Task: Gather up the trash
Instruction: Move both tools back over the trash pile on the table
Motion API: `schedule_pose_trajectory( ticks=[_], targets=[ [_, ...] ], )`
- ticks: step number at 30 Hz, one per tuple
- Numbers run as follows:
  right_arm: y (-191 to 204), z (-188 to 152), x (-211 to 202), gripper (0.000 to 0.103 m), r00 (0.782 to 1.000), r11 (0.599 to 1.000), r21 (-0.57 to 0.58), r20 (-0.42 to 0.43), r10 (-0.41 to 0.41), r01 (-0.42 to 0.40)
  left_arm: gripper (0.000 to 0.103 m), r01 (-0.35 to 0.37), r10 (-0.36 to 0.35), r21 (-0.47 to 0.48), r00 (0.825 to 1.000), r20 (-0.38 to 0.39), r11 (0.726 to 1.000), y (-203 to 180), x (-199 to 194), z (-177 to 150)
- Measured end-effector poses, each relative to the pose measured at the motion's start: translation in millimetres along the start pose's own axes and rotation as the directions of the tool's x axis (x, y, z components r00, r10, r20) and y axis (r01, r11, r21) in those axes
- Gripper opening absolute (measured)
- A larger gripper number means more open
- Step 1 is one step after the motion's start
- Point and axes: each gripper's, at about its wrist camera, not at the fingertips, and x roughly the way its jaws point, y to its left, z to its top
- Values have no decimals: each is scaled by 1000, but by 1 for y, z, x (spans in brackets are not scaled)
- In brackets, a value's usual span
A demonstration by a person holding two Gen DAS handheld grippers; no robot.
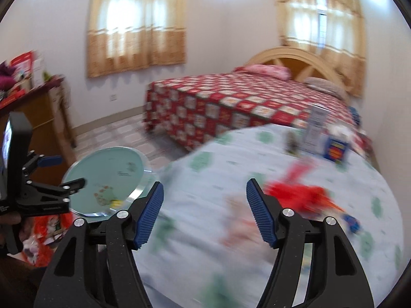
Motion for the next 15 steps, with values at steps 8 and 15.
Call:
schedule_pose_trajectory(
  ticks=[8,15],
  targets=[
    [-81,-44,-36,69,985,981,94,-43,-164,168,82,77,-79,83,996,28,994,-62,-25,19],
    [-123,-77,-58,77,977,962,173,-39,-209,213,91,179,-187,134,981,51,975,-140,-50,42]
  ],
)
